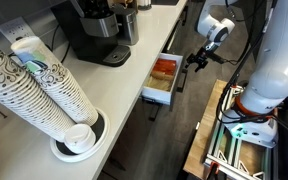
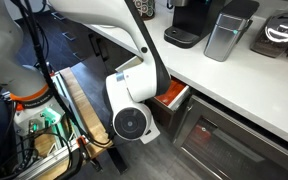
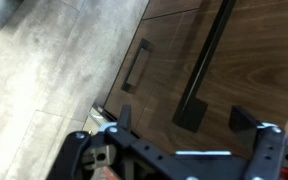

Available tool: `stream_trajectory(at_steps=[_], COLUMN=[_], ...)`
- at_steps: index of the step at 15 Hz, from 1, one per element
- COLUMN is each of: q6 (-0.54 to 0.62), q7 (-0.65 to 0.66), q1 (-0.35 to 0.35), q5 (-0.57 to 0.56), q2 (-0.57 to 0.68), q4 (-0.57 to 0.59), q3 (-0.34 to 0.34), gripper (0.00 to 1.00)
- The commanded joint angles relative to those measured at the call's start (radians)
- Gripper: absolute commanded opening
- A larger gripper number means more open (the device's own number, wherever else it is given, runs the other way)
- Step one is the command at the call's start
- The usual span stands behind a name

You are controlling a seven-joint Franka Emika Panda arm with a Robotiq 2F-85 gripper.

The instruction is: Open the topmost drawer on the right

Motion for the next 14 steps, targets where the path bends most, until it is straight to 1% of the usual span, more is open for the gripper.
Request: stream_trajectory(at_steps=[1, 5, 6, 9, 14], q6=[0.048, 0.046, 0.031, 0.041, 0.037], q7=[-0.047, -0.079, -0.073, -0.078, -0.014], q1=[-0.029, -0.034, -0.036, -0.032, -0.029], q5=[-0.093, -0.205, -0.221, -0.256, -0.358], q2=[-0.150, -0.297, -0.340, -0.462, -0.633], q4=[-0.078, -0.134, -0.151, -0.200, -0.265], q3=[0.018, 0.021, 0.024, 0.038, 0.061], gripper=[1.00, 1.00, 1.00, 1.00, 1.00])
